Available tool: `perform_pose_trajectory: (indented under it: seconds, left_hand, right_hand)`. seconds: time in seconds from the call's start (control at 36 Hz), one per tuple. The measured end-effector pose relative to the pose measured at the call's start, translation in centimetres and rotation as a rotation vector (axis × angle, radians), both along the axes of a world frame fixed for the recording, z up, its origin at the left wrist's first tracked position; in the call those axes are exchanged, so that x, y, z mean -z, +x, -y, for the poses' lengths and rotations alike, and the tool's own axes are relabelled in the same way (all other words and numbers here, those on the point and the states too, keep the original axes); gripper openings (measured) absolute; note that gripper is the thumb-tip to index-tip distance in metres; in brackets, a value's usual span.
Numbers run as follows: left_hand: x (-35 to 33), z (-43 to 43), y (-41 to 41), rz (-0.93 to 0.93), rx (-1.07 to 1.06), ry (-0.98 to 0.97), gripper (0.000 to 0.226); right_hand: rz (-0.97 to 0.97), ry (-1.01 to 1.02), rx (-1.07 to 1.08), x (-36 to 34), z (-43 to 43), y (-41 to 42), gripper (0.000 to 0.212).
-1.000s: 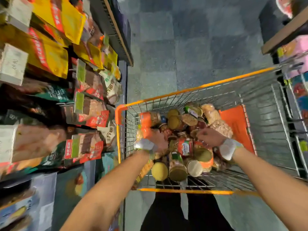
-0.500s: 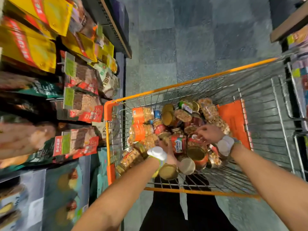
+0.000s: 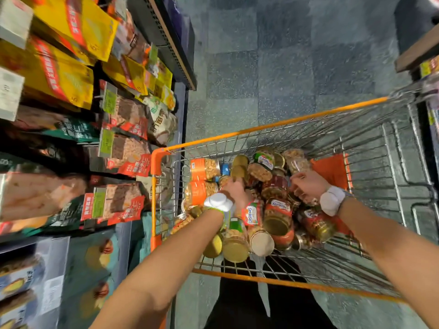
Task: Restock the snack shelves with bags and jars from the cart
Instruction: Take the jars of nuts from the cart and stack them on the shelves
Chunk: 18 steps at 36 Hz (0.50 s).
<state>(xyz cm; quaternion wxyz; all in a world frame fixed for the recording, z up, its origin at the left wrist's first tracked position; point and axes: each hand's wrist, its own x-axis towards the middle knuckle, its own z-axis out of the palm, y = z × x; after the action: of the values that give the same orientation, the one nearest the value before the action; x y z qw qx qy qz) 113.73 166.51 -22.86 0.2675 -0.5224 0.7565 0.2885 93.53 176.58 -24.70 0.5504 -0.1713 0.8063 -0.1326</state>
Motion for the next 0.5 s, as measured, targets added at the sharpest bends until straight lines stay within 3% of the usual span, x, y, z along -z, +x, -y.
perform_pose_trajectory:
  seconds: [0.17, 0.28, 0.36, 0.47, 0.5]
  left_hand:
    - [1.1, 2.2, -0.5, -0.163, 0.03, 0.061, 0.032]
    - [1.2, 1.0, -3.0, -0.343, -0.056, -0.071, 0.025]
    - [1.8, -0.9, -5.6, -0.458, -0.149, -0.087, 0.035]
    - [3.3, -3.0, -7.0, -0.487, -0.148, -0.067, 0.03]
    - [3.6, -3.6, -7.1, -0.493, -0.143, -0.052, 0.029]
  right_hand:
    - [-0.215, 0.018, -0.184, -0.9, -0.3, -3.1, 0.021]
    - [-0.323, 0.043, -0.206, -0.3, -1.7, -4.9, 0.055]
    - [-0.288, 0.126, -0.193, -0.1, -2.2, -4.5, 0.052]
    - [-0.26, 0.252, -0.187, 1.8, -3.8, -3.4, 0.085]
    - [-0.26, 0.262, -0.172, 2.6, -4.3, -3.1, 0.083]
